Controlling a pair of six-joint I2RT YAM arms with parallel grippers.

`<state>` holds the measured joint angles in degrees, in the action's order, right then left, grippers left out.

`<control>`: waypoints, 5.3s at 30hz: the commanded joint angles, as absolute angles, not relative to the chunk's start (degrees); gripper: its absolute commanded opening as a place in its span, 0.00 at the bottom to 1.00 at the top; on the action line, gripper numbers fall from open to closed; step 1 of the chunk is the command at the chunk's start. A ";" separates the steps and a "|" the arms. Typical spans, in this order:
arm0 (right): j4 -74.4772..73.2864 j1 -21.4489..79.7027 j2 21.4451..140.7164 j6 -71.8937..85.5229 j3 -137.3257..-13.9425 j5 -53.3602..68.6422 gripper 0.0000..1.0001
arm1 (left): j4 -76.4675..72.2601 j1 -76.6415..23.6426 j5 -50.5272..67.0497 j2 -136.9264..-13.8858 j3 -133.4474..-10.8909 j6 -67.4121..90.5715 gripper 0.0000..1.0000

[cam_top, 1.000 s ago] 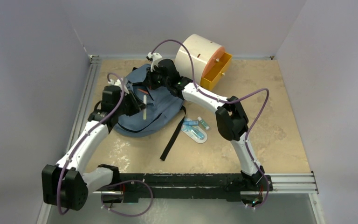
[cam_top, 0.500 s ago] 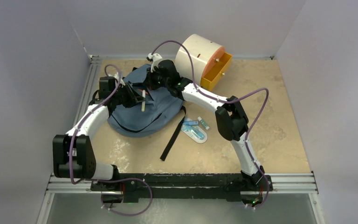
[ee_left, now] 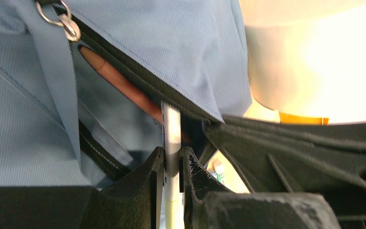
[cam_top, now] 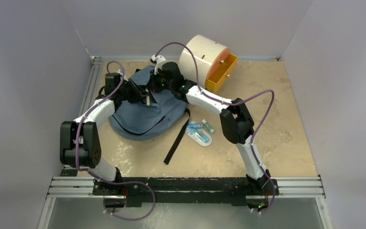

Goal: Pack the student bag
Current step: Place the stationery in the student bag, then pick up the stationery from the center of the board.

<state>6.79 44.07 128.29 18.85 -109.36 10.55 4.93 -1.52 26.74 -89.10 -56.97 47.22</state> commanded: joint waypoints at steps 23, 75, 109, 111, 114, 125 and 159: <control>10.39 44.24 123.95 22.55 -110.66 15.03 0.00 | -11.53 -5.76 12.99 -100.43 -61.53 69.38 0.08; 0.09 42.54 127.28 17.51 -120.08 14.21 0.00 | -7.38 -37.14 8.42 -63.39 -31.87 39.55 0.32; -2.84 40.87 128.04 13.85 -120.99 16.79 0.00 | -18.36 -50.37 5.47 -97.65 -54.47 9.95 0.46; -3.01 40.85 128.06 13.67 -121.11 16.69 0.00 | -18.49 -51.48 4.74 -98.72 -55.03 9.19 0.46; -3.12 40.81 128.21 13.46 -121.05 16.76 0.00 | -18.54 -52.69 3.96 -100.37 -56.32 8.73 0.45; -4.57 40.36 128.76 11.46 -121.96 15.58 0.00 | -7.50 -54.22 -5.24 -106.59 -66.59 20.83 0.41; -7.07 39.76 129.30 8.18 -125.49 11.45 0.00 | 14.61 -57.83 -21.12 -118.10 -84.91 47.69 0.48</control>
